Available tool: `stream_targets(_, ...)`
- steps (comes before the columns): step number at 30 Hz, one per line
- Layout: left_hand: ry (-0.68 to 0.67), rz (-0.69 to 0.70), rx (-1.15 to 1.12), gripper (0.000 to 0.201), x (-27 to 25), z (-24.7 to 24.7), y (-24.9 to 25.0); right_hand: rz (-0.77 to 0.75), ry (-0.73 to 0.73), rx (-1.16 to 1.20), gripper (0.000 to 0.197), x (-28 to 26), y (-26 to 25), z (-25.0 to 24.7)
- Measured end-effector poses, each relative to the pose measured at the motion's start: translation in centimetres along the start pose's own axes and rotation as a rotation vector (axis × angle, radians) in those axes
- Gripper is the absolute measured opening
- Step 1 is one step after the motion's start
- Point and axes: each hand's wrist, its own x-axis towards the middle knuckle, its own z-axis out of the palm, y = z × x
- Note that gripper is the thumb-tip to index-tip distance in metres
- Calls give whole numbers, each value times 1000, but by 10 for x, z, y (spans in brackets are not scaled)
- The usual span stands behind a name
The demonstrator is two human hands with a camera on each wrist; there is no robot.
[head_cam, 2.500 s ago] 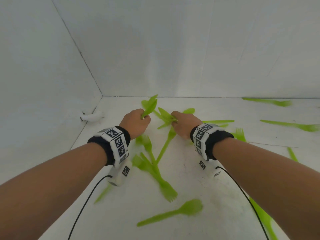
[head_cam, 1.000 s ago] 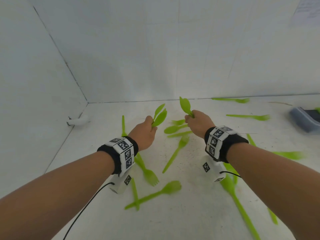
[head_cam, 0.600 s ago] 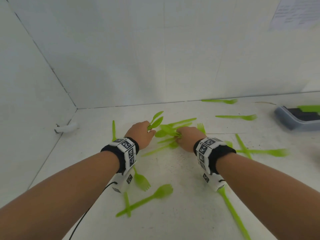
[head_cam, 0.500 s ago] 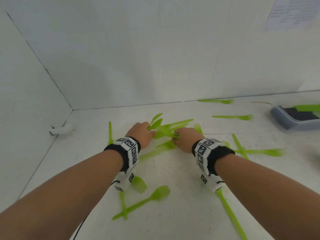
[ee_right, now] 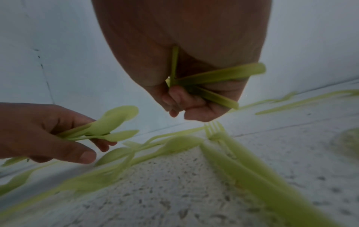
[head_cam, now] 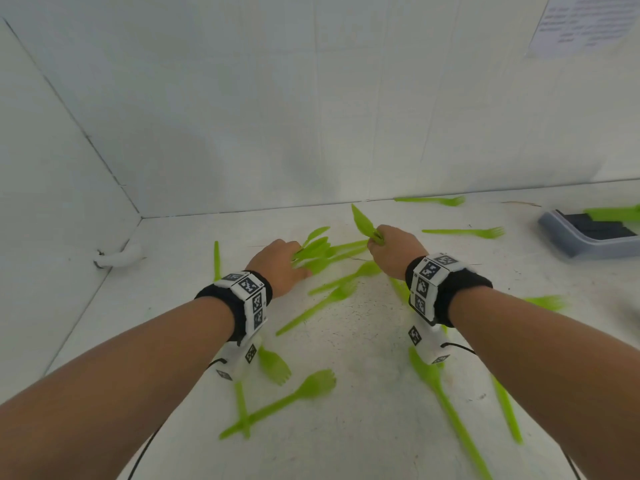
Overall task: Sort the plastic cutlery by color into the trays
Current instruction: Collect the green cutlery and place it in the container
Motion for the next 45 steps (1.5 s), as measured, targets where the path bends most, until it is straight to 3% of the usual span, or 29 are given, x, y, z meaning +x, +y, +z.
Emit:
stream_targets(3, -36, 46, 90, 48, -2, -1, 8, 1, 42, 12, 18, -2, 3, 2)
stream_targets(6, -12, 85, 99, 25, -2, 1, 11, -16, -12, -36, 15, -5, 9, 4)
stream_targets(12, 80, 94, 57, 24, -15, -6, 8, -71, -213, -289, 55, -10, 7, 10)
stream_targets(17, 241, -10, -56, 21, -29, -19, -6, -77, -173, -345, 20, -8, 4, 11)
stream_targets(22, 390, -81, -369, 22, -38, -28, -5, -117, 2, -341, 31, -22, 0, 4)
stream_targets(25, 472, -96, -535, 17, -41, -36, 4, -120, 76, -286, 26, -28, 3, -12)
stream_targets(31, 582, -26, -726, 17, -35, -49, 35, 20, 303, 96, 16, -50, 17, -42)
stream_targets(35, 589, 44, -813, 23, -37, -50, 66, 113, 433, 254, 21, -74, 31, -61)
stream_targets(40, 506, 105, -946, 6, -44, -39, 100, 190, 552, 372, 20, -109, 56, -74)
stream_targets(45, 444, 128, -973, 12, -56, -24, 122, 170, 626, 499, 18, -132, 78, -78)
